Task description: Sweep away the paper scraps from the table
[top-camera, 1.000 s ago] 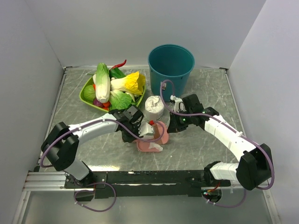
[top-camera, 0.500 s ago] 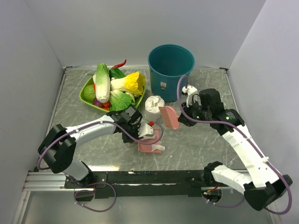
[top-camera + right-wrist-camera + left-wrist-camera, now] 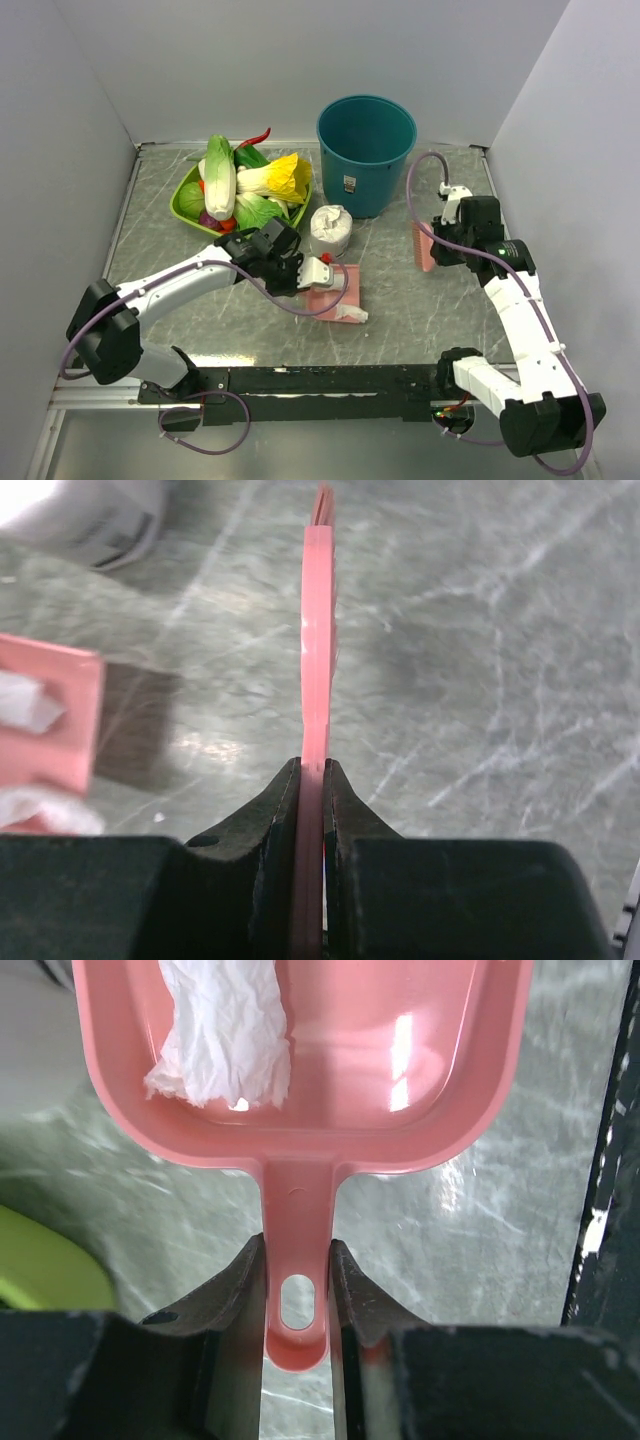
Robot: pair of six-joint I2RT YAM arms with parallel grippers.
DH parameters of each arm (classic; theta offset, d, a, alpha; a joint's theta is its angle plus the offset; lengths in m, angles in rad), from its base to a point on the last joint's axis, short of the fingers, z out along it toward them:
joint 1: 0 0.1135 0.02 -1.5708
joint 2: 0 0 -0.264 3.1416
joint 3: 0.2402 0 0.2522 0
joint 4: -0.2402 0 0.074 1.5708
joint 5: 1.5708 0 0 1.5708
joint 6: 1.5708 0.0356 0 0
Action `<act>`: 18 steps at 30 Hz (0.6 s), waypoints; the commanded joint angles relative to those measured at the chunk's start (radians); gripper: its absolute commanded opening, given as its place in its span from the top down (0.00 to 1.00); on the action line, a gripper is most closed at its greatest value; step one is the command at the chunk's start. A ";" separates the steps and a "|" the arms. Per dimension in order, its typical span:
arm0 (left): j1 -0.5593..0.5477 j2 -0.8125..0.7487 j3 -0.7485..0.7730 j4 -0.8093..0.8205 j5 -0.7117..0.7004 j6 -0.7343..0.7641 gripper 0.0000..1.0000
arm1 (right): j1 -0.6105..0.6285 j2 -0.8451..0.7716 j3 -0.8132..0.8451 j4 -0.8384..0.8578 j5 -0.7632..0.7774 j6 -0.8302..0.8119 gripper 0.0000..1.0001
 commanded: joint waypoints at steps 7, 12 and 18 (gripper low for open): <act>0.010 0.029 0.347 -0.045 0.118 -0.017 0.99 | -0.110 -0.012 -0.073 0.024 0.032 0.103 1.00; 0.029 0.083 0.487 -0.059 0.114 -0.089 0.99 | -0.196 -0.006 -0.092 0.026 0.010 0.155 1.00; 0.082 0.176 0.697 -0.069 0.097 -0.182 0.99 | -0.229 -0.014 -0.104 0.033 -0.046 0.192 1.00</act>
